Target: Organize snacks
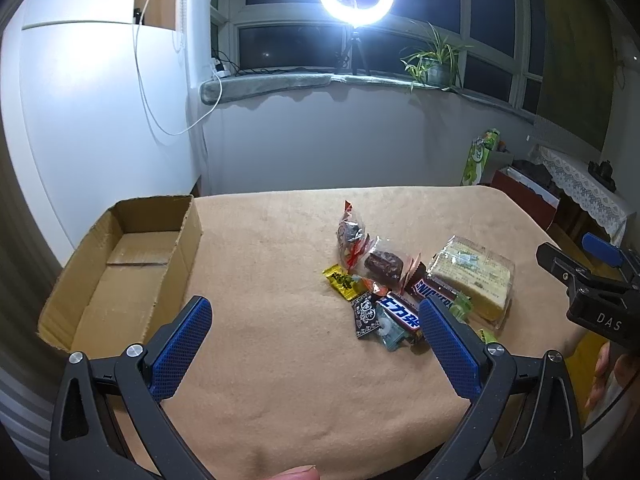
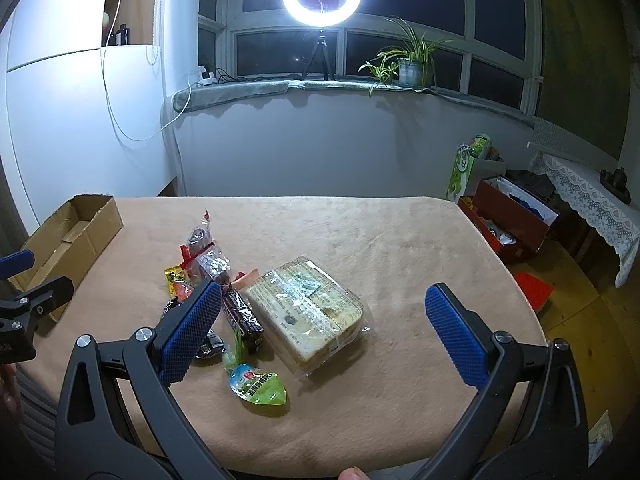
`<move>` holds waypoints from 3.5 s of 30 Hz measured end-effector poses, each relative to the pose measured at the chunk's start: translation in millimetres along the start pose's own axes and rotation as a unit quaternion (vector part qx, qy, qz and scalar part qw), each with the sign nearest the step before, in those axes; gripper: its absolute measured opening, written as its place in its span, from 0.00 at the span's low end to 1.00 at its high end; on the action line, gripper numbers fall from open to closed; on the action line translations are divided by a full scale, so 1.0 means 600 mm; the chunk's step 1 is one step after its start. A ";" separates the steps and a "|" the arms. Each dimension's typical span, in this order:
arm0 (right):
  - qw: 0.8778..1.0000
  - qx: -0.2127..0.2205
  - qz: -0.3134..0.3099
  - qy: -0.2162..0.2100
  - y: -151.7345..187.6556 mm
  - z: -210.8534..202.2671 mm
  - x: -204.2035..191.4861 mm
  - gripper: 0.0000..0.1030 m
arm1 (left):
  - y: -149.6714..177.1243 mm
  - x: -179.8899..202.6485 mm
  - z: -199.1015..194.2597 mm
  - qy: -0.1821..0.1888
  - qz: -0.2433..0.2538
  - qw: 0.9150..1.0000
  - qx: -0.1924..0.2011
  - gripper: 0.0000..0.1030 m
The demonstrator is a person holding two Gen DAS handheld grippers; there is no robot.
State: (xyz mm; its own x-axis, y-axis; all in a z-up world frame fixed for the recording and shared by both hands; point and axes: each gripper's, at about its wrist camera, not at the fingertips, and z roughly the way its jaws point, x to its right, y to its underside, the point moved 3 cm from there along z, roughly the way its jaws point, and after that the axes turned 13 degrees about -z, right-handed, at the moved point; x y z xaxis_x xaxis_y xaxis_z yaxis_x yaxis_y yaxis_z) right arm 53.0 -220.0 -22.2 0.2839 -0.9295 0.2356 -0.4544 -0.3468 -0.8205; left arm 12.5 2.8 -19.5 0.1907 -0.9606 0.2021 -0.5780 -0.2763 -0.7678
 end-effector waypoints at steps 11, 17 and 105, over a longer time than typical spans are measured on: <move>1.000 -0.002 0.000 -0.003 -0.003 -0.001 -0.002 1.00 | 0.003 0.002 -0.002 -0.001 -0.001 1.000 -0.001 1.00; 1.000 -0.004 -0.002 -0.004 -0.004 -0.003 -0.005 1.00 | 0.003 -0.002 -0.002 -0.001 -0.004 1.000 -0.004 1.00; 0.979 0.022 -0.075 -0.186 0.146 0.092 -0.122 0.28 | 0.068 0.029 0.186 0.109 0.021 0.989 -0.095 0.19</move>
State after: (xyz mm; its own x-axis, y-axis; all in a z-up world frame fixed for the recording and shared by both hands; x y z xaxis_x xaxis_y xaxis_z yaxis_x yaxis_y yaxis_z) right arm 38.9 -175.4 -140.4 0.6363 -0.7556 0.1551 -0.3499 -0.4620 -0.8150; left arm 81.1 -22.1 -115.0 -0.0010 -0.9494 0.3141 -0.7249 -0.2157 -0.6543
